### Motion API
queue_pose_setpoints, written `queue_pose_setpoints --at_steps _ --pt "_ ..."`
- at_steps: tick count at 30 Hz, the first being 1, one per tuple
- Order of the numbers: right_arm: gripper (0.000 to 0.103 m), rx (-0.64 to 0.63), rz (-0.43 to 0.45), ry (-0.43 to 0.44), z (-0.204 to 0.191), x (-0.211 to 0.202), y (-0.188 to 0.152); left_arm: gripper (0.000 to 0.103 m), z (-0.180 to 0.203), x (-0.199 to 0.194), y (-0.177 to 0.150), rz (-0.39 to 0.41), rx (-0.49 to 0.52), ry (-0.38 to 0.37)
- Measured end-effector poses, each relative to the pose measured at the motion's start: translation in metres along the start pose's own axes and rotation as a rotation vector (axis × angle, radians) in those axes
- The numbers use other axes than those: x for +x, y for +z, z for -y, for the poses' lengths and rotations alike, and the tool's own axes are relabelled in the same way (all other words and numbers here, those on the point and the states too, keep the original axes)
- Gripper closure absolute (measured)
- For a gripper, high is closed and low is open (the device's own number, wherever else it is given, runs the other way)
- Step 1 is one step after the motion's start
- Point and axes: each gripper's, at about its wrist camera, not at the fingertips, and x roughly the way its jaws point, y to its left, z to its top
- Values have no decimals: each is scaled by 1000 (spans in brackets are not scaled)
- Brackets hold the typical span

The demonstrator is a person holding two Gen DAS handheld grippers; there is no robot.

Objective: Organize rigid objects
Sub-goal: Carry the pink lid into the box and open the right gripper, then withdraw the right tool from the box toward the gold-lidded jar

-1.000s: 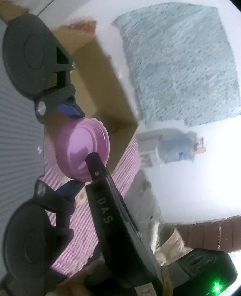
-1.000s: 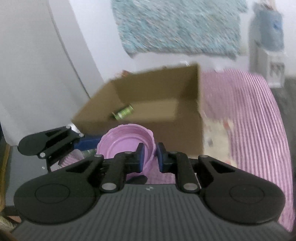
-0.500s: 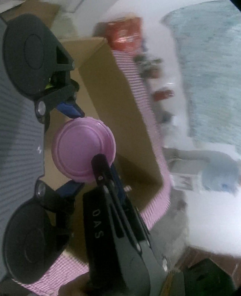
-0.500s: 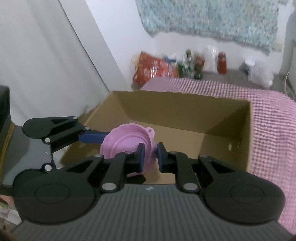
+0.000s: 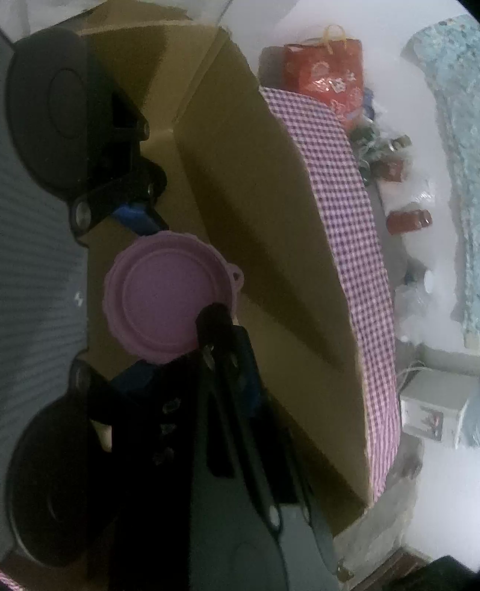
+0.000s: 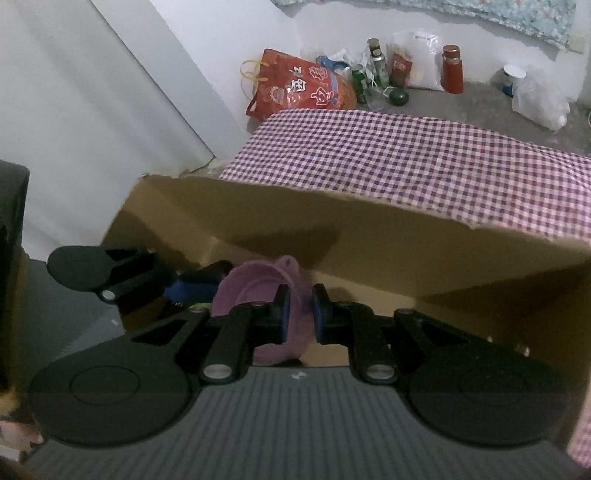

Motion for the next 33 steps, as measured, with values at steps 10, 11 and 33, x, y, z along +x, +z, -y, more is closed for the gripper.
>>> queue_pose_setpoints --at_steps 10,11,33 --pt "86 38 3 9 7 16 1 24 0 -6 -3 -2 -75 -13" --pt "85 48 12 19 7 14 0 24 -1 -10 -5 7 -84 -23" --pt "74 141 447 186 -8 -235 -149 13 74 -194 -118 383 73 -188"
